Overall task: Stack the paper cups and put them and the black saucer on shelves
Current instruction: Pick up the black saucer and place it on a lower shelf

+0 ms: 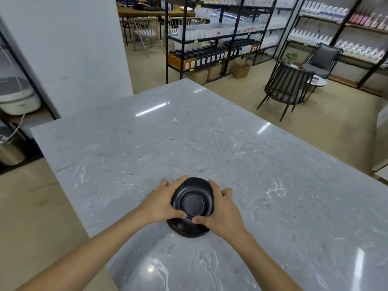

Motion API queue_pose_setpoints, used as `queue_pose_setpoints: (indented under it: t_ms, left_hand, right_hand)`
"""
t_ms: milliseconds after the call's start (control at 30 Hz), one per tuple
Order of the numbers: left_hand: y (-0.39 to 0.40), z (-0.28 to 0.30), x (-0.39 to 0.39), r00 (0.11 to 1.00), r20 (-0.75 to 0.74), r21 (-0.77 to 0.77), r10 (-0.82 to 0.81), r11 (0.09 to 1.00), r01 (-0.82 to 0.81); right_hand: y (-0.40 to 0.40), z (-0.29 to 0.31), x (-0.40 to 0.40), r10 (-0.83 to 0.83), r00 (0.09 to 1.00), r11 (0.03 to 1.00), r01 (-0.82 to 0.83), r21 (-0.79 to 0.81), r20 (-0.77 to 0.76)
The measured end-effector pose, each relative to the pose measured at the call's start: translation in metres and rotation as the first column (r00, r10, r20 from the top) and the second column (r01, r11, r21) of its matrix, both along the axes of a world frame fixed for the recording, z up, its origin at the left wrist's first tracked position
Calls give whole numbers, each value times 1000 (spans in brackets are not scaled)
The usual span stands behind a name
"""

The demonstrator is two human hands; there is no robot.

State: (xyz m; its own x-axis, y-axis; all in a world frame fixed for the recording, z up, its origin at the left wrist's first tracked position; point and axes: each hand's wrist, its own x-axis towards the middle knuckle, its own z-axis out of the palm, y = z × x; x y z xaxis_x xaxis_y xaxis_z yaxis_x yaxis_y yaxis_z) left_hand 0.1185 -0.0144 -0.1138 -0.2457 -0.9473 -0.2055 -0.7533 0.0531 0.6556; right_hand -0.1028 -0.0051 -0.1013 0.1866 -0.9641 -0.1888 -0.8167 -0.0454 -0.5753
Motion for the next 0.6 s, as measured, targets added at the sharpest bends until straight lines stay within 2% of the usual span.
queue_pose_setpoints:
  t_ms: [333,600]
  left_hand:
    - [-2,-23,7,999,-48,-29,26,999,-27]
    - [0,-30,9,992,-91,-5,82,997,-83]
  right_hand:
    - [-7,-20,2,29,999,999,-28,38,-16]
    - [-9,-20,4,-21,1000,998,22,54,-17]
